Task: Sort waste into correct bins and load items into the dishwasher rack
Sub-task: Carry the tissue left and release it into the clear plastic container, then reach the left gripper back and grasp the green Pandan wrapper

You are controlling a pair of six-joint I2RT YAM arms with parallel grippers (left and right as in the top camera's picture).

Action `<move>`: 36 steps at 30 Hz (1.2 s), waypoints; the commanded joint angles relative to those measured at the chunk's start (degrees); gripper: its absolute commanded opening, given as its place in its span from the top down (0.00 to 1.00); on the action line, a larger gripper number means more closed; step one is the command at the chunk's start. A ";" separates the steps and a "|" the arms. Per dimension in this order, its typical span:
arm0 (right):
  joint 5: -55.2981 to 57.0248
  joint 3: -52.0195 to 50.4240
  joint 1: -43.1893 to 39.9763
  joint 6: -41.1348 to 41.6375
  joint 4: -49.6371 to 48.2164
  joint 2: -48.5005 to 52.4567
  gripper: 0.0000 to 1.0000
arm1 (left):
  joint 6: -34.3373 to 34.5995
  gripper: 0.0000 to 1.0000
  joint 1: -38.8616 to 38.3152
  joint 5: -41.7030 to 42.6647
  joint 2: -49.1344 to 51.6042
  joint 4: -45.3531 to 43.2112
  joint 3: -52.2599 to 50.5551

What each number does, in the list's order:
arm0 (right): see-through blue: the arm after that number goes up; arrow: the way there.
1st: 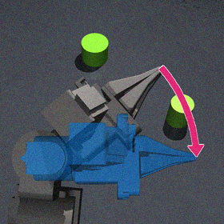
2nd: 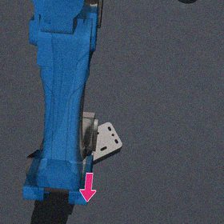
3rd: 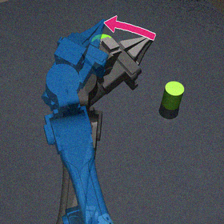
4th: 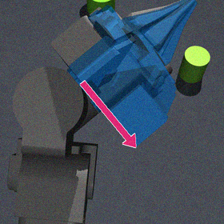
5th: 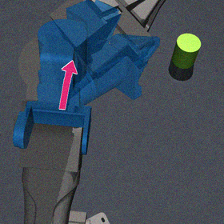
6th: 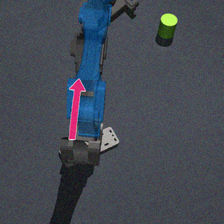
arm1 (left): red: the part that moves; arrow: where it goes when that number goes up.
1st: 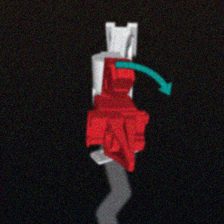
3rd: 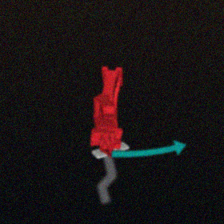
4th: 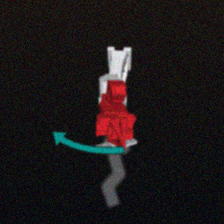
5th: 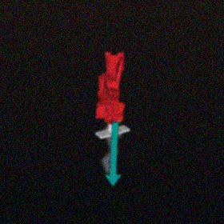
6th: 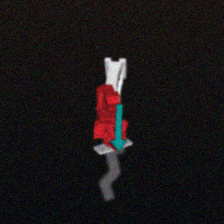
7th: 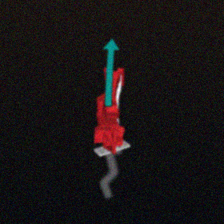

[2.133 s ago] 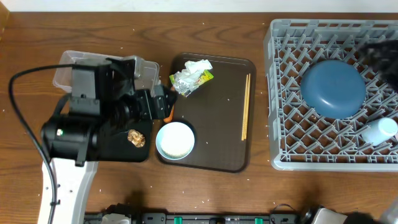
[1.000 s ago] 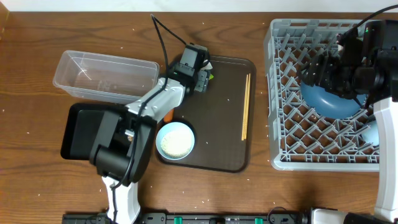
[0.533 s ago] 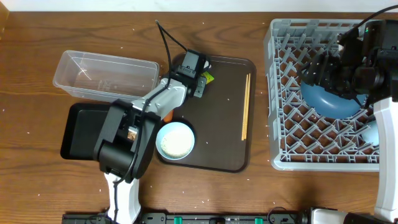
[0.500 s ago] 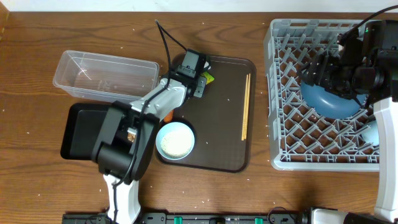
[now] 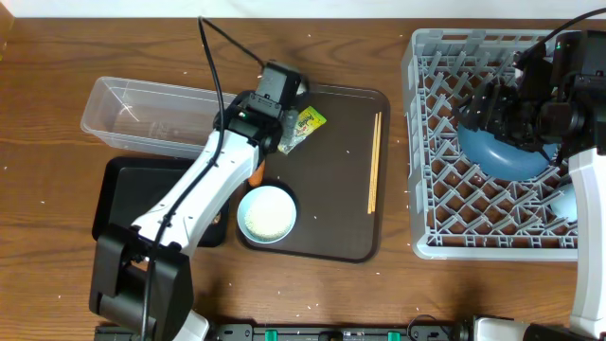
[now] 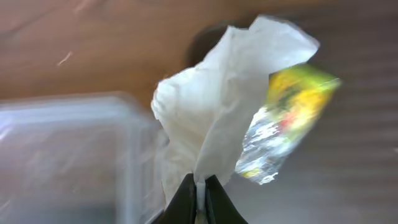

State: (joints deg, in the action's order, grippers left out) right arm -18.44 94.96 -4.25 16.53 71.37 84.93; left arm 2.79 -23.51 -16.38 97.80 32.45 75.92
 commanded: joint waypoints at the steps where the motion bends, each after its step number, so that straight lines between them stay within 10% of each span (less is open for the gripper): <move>1: -0.48 -0.04 0.22 0.79 0.22 0.22 0.25 | 6.60 0.94 4.33 -9.40 0.22 2.89 0.07; 11: -0.46 -0.07 0.22 0.79 0.00 0.22 0.25 | 13.64 0.93 12.98 -4.26 0.44 5.64 0.04; 18: -0.44 -0.04 0.22 0.76 0.00 0.22 0.25 | 13.60 0.30 12.76 7.98 0.11 3.67 0.07; 30: -0.44 -0.04 0.22 0.76 0.00 0.22 0.25 | -9.99 0.22 0.42 17.20 7.17 -13.25 0.04; 36: -0.44 -0.04 0.22 0.76 0.07 0.22 0.25 | -10.69 0.20 -0.57 17.29 16.46 -19.67 0.04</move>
State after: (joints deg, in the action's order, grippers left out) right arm -18.44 94.94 -4.25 16.56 71.33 84.93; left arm -4.60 -24.82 0.67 111.20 13.85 75.83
